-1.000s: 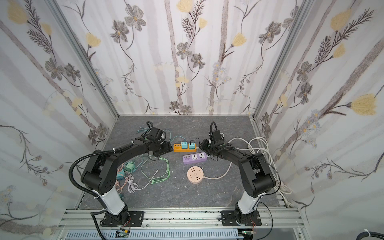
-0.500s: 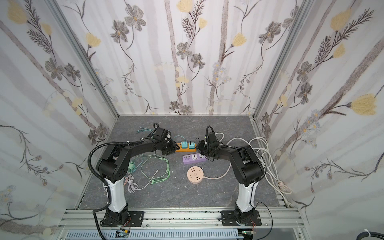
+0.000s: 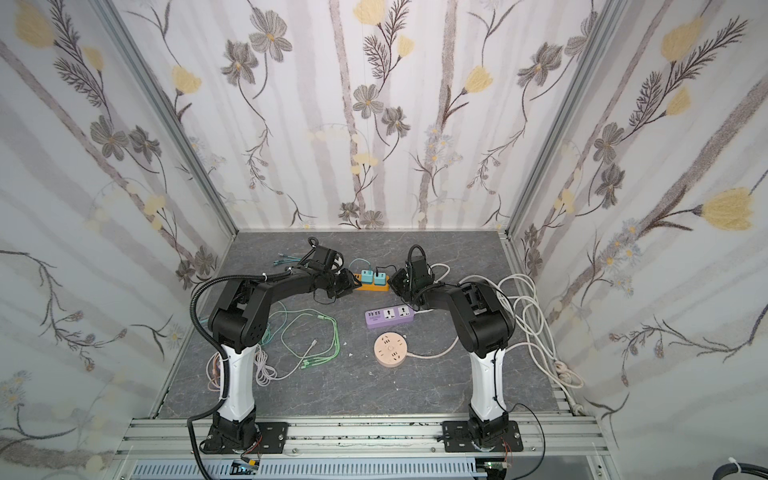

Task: Insert the plug

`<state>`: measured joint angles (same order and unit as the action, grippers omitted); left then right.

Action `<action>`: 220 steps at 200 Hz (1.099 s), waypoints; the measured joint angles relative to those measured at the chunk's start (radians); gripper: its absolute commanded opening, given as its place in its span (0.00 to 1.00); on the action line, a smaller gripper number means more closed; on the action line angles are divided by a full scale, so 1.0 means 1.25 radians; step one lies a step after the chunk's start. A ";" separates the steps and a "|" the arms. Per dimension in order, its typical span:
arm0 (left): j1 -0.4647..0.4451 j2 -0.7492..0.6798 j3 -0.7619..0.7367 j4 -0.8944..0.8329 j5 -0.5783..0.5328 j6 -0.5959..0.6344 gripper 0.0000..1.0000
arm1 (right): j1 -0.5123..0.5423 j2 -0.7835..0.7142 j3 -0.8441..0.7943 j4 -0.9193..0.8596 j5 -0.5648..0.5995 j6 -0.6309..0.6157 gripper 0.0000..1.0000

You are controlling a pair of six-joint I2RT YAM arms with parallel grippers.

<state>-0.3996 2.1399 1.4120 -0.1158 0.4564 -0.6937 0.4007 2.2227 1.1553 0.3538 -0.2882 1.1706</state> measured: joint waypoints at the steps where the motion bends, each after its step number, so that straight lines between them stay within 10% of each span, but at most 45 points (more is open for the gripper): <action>1: 0.000 0.001 0.001 0.000 0.000 0.000 0.46 | 0.000 0.001 0.001 0.000 0.000 0.000 0.12; 99: 0.012 0.079 0.089 0.045 0.028 0.014 0.40 | -0.021 0.105 0.201 -0.086 0.009 0.026 0.16; 220: -0.047 -0.132 -0.072 -0.014 -0.071 0.172 0.64 | -0.006 -0.091 -0.022 -0.063 0.026 -0.087 0.48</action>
<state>-0.4587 1.9743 1.3216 -0.1333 0.3679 -0.4793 0.3927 2.1086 1.1275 0.2752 -0.2554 1.0622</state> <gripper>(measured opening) 0.619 0.453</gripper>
